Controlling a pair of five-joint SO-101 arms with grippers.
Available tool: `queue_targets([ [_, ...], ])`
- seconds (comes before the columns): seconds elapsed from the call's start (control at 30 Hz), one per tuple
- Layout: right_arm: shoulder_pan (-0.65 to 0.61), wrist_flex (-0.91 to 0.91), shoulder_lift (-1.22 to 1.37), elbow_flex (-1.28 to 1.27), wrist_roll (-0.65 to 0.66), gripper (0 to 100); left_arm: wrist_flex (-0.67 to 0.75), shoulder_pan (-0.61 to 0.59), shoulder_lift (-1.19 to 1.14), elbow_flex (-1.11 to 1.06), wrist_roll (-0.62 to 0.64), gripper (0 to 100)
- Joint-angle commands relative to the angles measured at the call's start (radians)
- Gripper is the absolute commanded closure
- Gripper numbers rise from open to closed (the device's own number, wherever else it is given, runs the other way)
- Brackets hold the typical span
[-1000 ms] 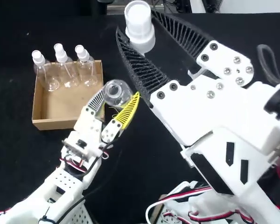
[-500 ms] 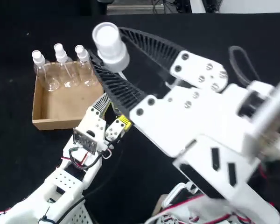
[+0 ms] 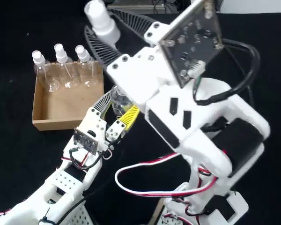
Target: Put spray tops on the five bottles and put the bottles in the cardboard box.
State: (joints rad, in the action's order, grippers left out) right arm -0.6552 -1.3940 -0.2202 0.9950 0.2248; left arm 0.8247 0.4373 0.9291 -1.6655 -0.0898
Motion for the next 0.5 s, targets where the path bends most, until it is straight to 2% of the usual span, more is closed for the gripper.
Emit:
queue_targets([
  [0.0, 0.023, -0.057, -0.07, 0.041, -0.003, 98.8, -0.005, 0.001, 0.005, -0.022, 0.008, 97],
  [0.23, 0.02, -0.06, -0.114, -0.047, -0.008, 98.8, -0.031, 0.01, 0.009, -0.022, 0.011, 97],
  [0.47, 0.018, 0.127, -0.117, -0.225, -0.011, 98.8, -0.032, 0.001, 0.008, -0.022, 0.006, 97],
])
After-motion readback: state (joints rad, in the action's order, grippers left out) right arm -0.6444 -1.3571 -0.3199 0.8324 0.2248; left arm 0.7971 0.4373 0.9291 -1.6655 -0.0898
